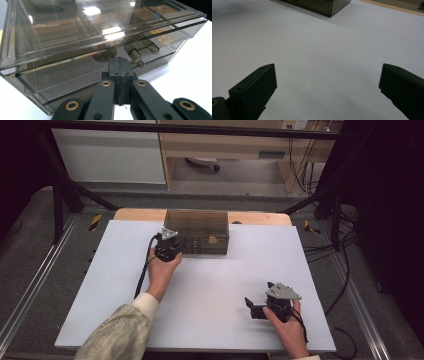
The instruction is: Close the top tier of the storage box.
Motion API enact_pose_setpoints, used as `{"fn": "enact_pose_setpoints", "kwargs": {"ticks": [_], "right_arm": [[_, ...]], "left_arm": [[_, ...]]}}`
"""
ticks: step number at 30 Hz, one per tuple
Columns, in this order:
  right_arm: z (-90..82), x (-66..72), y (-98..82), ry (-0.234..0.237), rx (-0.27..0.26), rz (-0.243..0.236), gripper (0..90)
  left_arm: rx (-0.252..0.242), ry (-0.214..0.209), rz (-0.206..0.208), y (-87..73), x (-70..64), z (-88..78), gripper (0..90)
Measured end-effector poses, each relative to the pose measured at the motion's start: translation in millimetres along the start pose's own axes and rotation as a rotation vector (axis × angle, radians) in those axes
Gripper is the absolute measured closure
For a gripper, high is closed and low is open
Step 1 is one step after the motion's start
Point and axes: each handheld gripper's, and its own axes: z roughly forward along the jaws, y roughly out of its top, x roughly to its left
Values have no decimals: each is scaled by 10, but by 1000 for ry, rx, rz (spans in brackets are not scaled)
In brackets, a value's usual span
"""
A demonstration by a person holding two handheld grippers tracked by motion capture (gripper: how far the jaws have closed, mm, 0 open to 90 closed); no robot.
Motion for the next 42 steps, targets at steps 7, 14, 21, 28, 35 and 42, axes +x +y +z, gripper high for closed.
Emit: {"fn": "enact_pose_setpoints", "kwargs": {"ticks": [7, 14, 21, 28, 35, 42], "right_arm": [[3, 1, -1, 1, 3, -1, 21], [6, -1, -3, 1, 4, -1, 21], [6, -1, -3, 2, 3, -1, 21], [6, -4, -4, 1, 3, -2, 21], [8, 1, -4, 0, 6, -4, 21], [7, 0, -4, 0, 6, -4, 21]], "left_arm": [[0, 3, 2, 6, 6, 20, 900], [0, 0, 1, 1, 8, 30, 900], [-3, 1, 1, 1, 13, 37, 900], [-5, 2, -4, -1, 19, 51, 900], [-8, 2, -4, 9, 30, 55, 900], [-13, 3, -8, 8, 29, 60, 900]]}}
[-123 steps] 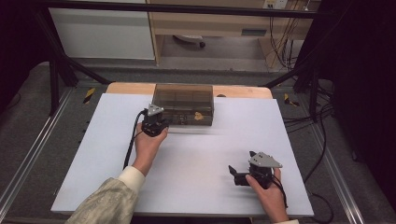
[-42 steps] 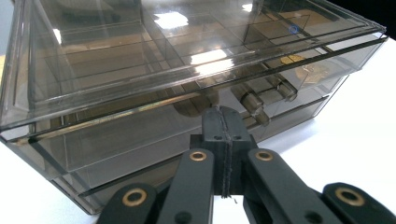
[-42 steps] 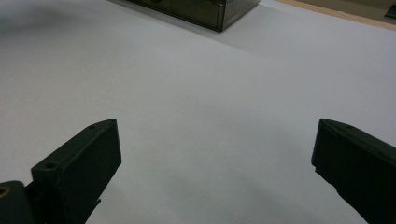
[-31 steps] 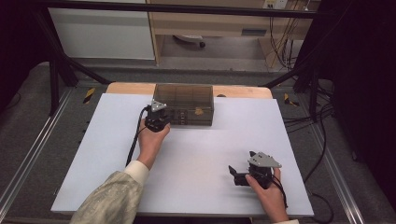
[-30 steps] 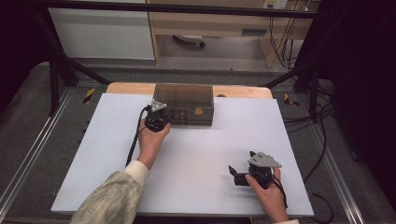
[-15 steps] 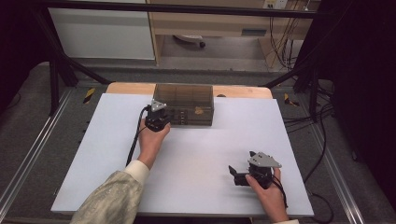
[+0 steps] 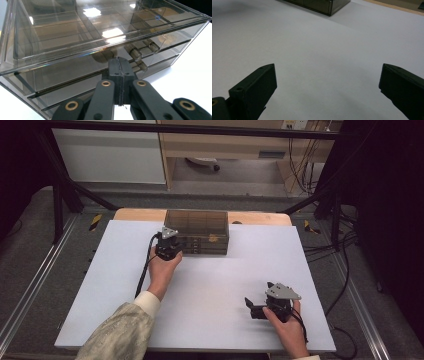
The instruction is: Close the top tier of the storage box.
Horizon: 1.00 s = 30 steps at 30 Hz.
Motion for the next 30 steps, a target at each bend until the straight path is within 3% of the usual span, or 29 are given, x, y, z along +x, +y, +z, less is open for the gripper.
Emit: {"fn": "enact_pose_setpoints", "kwargs": {"ticks": [17, 23, 30], "right_arm": [[-3, 0, 3, -2, -3, 2, 21], [-8, 4, 4, -4, -4, 0, 21], [-6, 5, 7, -2, -6, 3, 21]], "left_arm": [[-6, 19, 22, 14, 32, -66, 900], [-9, 4, 19, 31, -5, -131, 900], [-12, -12, 45, 50, -75, -198, 900]]}}
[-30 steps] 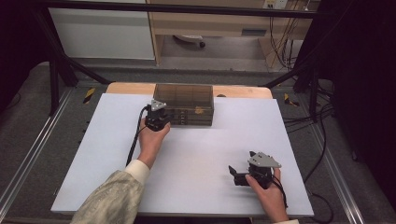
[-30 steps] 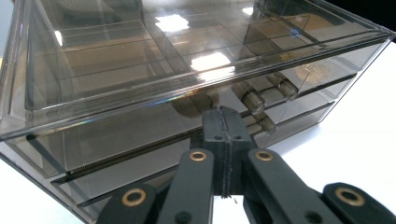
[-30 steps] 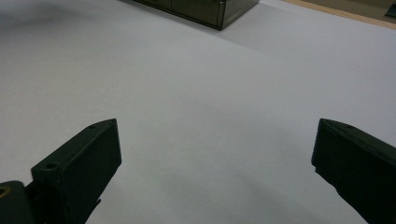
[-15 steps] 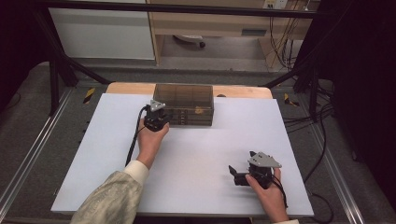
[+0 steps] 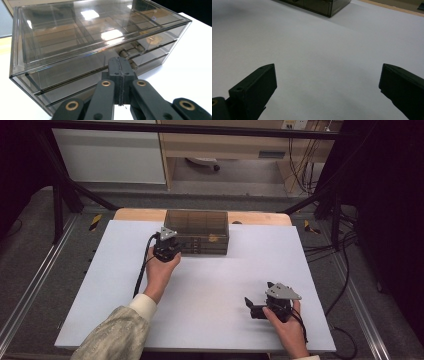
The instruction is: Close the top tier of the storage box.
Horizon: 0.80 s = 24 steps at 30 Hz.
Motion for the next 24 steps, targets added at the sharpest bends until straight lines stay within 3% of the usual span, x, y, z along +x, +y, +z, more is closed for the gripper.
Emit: {"fn": "enact_pose_setpoints", "kwargs": {"ticks": [2, 9, 12, 13, 14, 16, 17, 20, 24], "right_arm": [[-5, -4, -1, -1, -3, 0, 21], [-11, -6, -1, -2, -4, 0, 21], [-9, -7, 5, -4, -6, 2, 20], [-6, -3, 7, -2, -6, -2, 20], [-6, -3, 7, -2, -6, -2, 20], [-8, -9, 7, -2, -7, -3, 20], [-8, -9, 7, -2, -7, -3, 20], [-18, -18, 5, -5, -8, -1, 21], [-28, -13, 5, -6, -10, -1, 20]], "left_arm": [[-9, 9, 27, 14, -14, -36, 900], [-28, -18, 26, 53, -48, -147, 900], [-38, -25, 33, 67, -60, -201, 845], [-42, -26, 33, 72, -67, -216, 750], [-45, -33, 19, 78, -70, -238, 750], [-35, -57, -39, 97, -61, -298, 579], [-42, -55, -45, 112, -62, -341, 579], [-62, -42, -27, 153, -62, -463, 455], [-57, -39, -35, 169, -30, -553, 380]]}}
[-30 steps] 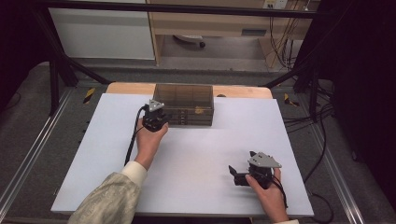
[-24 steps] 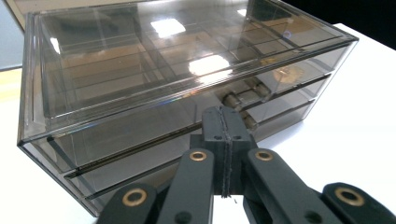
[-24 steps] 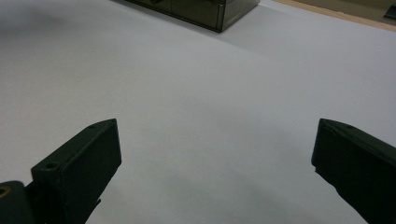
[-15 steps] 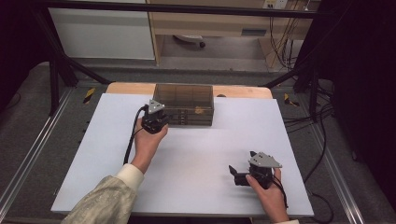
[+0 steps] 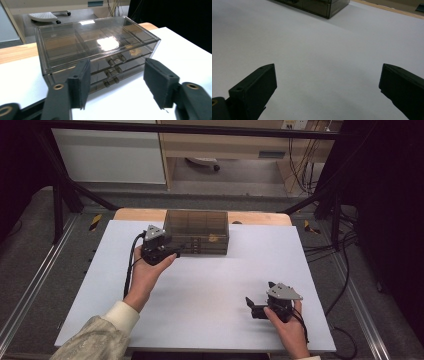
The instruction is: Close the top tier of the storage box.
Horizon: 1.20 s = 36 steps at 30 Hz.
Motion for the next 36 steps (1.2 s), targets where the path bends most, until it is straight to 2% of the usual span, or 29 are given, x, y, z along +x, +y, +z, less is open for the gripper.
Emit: {"fn": "enact_pose_setpoints", "kwargs": {"ticks": [2, 4, 6, 7, 10, 14, 15, 17, 20, 26, 30, 33, 36], "right_arm": [[-4, -2, 2, 0, -4, 0, 20], [-7, -5, 5, -1, -4, 1, 20], [-5, -7, 6, -1, -4, -1, 20], [1, -3, 12, -1, -6, 4, 20], [5, 4, 6, 1, 2, -2, 20], [1, 0, 3, 0, 3, 4, 20], [2, -2, -4, 1, 7, 5, 20], [0, -2, -7, 1, 8, 6, 20], [-9, -1, -3, 4, 9, 8, 20], [-34, -5, 16, 1, 11, 20, 22], [-37, -13, 6, -1, 20, 19, 24], [-48, -22, 9, 4, 18, 21, 26], [-61, -25, 12, 6, 16, 27, 28]], "left_arm": [[5, -5, 0, 4, 8, -32, 356], [3, -15, 9, 13, 4, -65, 247], [4, -12, 34, 26, -12, -100, 221], [0, -13, 38, 31, -18, -121, 157], [-18, -31, 62, 28, -18, -211, 118], [-39, -48, 62, -17, 28, -280, 114], [-47, -43, 48, -50, 66, -322, 116], [-52, -38, 47, -67, 88, -345, 120], [-73, -22, 62, -103, 174, -444, 121], [-87, -7, 62, -149, 280, -558, 108], [-88, 10, 80, -207, 333, -641, 99], [-81, 33, 110, -277, 356, -706, 88], [-77, 28, 120, -367, 371, -765, 80]]}}
